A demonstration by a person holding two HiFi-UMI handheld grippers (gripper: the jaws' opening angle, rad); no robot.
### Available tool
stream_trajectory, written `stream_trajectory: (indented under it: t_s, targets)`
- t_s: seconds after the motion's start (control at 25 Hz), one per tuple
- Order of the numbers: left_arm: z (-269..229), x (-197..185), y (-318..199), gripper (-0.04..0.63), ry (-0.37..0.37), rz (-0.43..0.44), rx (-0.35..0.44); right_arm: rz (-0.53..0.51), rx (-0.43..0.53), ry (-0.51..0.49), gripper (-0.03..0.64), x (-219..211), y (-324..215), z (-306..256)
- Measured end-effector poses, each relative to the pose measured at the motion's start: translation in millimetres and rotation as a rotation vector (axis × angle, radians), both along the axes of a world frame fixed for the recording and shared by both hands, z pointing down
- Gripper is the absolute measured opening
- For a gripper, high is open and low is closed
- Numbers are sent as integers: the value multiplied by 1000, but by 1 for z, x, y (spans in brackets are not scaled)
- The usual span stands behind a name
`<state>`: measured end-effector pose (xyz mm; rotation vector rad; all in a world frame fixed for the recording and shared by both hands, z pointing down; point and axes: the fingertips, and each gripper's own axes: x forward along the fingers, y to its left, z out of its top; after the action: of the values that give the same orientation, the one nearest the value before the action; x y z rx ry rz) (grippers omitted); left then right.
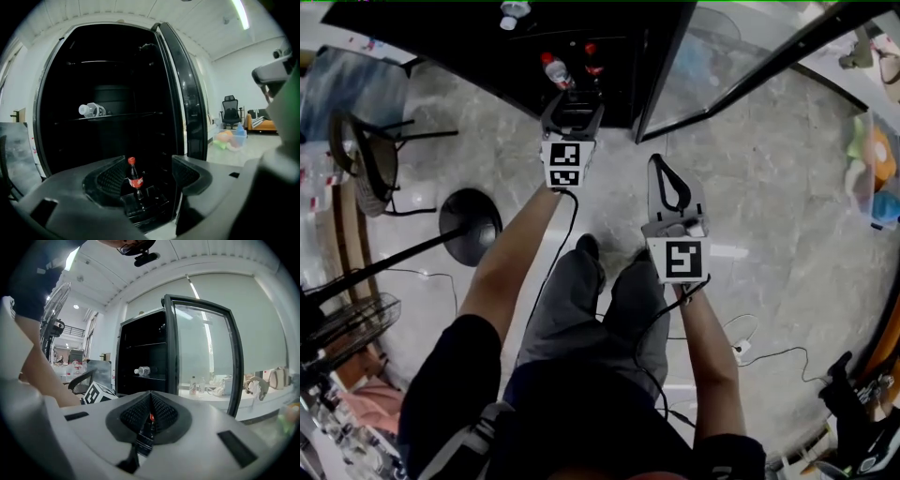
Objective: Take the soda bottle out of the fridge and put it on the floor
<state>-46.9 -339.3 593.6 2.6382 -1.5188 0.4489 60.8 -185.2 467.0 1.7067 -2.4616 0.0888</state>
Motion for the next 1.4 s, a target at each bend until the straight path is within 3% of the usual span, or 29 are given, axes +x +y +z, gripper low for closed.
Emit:
stream_trajectory:
  t_s: [0.24, 0.44, 0.68, 1.04, 1.4]
  targets:
    - [64, 8, -35, 304, -38, -9, -39, -1, 19, -18, 18, -1, -9, 35]
    - [108, 9, -65, 311, -26, -56, -96, -2, 25, -54, 18, 3, -10, 54]
    - [138, 26, -107, 319, -40, -60, -100, -17, 69, -66, 18, 6, -19, 68]
    - [187, 19, -147, 336, -33, -143, -154, -42, 93, -101, 18, 8, -25, 84]
    - [205, 27, -185, 342, -73, -116, -133, -23, 101, -121, 18, 17, -33, 107]
